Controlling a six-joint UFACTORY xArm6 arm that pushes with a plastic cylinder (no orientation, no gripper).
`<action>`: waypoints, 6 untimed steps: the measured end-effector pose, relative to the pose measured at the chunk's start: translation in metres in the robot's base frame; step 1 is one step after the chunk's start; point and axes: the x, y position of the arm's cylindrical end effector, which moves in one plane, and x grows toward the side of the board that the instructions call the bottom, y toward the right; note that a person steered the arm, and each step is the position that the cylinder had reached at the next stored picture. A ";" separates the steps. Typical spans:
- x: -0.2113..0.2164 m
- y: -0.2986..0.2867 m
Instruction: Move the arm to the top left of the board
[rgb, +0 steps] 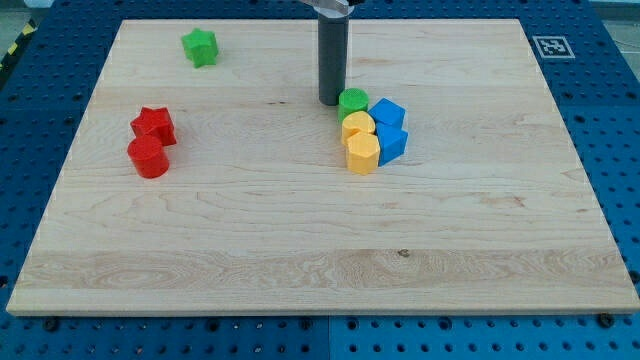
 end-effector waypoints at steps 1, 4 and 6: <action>0.000 0.000; -0.045 0.008; -0.138 -0.083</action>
